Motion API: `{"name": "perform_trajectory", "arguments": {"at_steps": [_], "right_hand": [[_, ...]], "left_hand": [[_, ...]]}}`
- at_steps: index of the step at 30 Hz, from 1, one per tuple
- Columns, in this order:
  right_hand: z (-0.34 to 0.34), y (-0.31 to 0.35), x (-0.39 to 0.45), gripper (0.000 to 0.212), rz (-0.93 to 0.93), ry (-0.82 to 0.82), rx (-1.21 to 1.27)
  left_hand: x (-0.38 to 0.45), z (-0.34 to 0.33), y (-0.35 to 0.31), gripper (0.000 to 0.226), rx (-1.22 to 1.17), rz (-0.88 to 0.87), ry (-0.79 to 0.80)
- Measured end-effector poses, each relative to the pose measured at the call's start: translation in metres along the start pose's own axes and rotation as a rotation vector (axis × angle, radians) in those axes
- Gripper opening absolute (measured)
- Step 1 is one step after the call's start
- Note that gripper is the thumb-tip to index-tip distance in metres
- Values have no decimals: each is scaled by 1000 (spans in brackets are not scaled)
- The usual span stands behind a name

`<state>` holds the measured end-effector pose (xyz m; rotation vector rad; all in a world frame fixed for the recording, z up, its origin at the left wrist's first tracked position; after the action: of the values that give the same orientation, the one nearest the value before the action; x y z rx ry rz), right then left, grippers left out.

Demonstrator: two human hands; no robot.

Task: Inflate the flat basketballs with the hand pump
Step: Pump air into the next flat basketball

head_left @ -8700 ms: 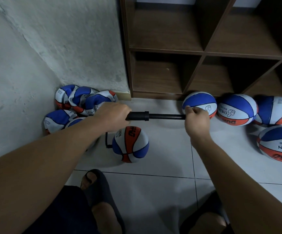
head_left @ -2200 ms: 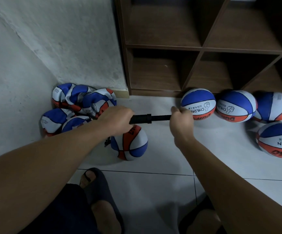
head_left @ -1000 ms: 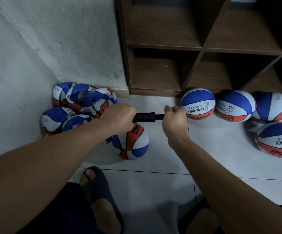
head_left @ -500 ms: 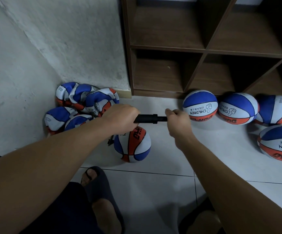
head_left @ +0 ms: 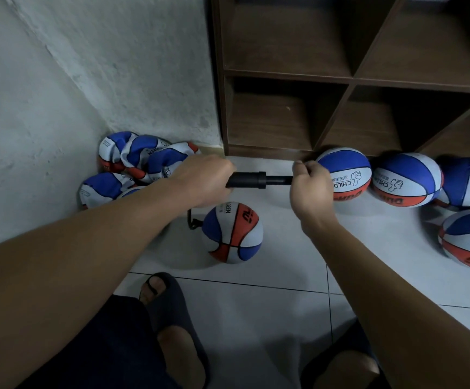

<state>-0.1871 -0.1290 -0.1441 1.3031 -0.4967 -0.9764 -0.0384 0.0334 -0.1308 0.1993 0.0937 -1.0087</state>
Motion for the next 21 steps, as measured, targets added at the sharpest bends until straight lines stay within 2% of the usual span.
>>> {"name": "perform_trajectory", "arguments": {"at_steps": [2,6,9,12,14,16,17,19,21], "right_hand": [[-9,3,-5,31,11,32,-7],[-23,-4,-15,36,-13,103,-10],[-28,-6,-15,43,-40,162,17],[-28,-10,-12,66,-131,193,224],[-28,-21,-14,71,-170,144,377],[-33,-38,-19,61,-161,124,365],[-39,-47,-22,49,-130,157,271],[-57,-64,-30,20,-4,330,-14],[-76,-81,-42,13,131,550,-215]], "left_hand": [[0,1,-5,27,-6,-11,-15],[-2,-8,-15,35,-33,-25,-3],[-2,-10,-8,31,-52,-13,21],[0,-11,1,22,-63,28,68],[3,-11,9,21,-82,80,73],[6,-11,19,14,-94,135,68],[7,-12,23,11,-89,151,64],[8,-17,31,9,-81,173,63],[9,-23,36,7,-85,188,86]]}}
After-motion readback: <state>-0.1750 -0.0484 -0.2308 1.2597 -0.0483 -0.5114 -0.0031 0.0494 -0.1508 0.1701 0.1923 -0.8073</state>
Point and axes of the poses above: each hand's wrist, its own x-axis towards the middle knuckle, its own z-axis out of the back of the hand, y = z × x, the point moved 3 cm from there along x, towards the middle knuckle, and after that the axes turned 13 degrees about x, right-handed, at the moved point
